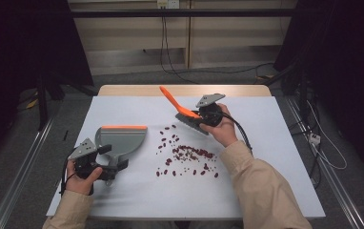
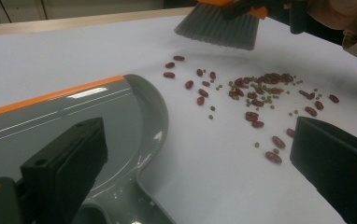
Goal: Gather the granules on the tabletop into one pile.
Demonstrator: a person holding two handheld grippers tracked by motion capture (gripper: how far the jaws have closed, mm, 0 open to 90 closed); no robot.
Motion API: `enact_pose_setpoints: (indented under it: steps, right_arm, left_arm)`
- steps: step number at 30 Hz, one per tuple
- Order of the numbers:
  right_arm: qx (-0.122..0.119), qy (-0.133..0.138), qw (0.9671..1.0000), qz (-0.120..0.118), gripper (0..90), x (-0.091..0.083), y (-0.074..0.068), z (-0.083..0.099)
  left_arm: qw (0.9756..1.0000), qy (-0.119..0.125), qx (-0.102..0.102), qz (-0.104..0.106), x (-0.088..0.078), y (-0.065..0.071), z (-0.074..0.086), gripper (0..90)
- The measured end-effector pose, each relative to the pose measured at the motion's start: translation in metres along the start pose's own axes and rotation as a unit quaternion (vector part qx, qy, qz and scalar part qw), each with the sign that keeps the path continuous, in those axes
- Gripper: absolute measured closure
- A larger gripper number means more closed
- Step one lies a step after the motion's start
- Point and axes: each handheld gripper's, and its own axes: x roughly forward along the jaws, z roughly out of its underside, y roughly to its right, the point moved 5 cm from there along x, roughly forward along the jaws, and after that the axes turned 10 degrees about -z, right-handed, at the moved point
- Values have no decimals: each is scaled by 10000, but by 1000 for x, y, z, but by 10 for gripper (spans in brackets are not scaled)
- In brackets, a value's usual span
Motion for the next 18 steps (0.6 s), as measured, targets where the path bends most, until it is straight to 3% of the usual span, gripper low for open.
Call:
enact_pose_setpoints:
  steps: [10,18]
  right_arm:
    - [-62,-51,10000,-7,710,20,4,-6]
    - [-335,-304,9989,80,710,43,5,-10]
  left_arm:
    - [10000,-29,-5,8,1,0,1,39]
    - [10000,-29,-38,-15,1,-2,1,39]
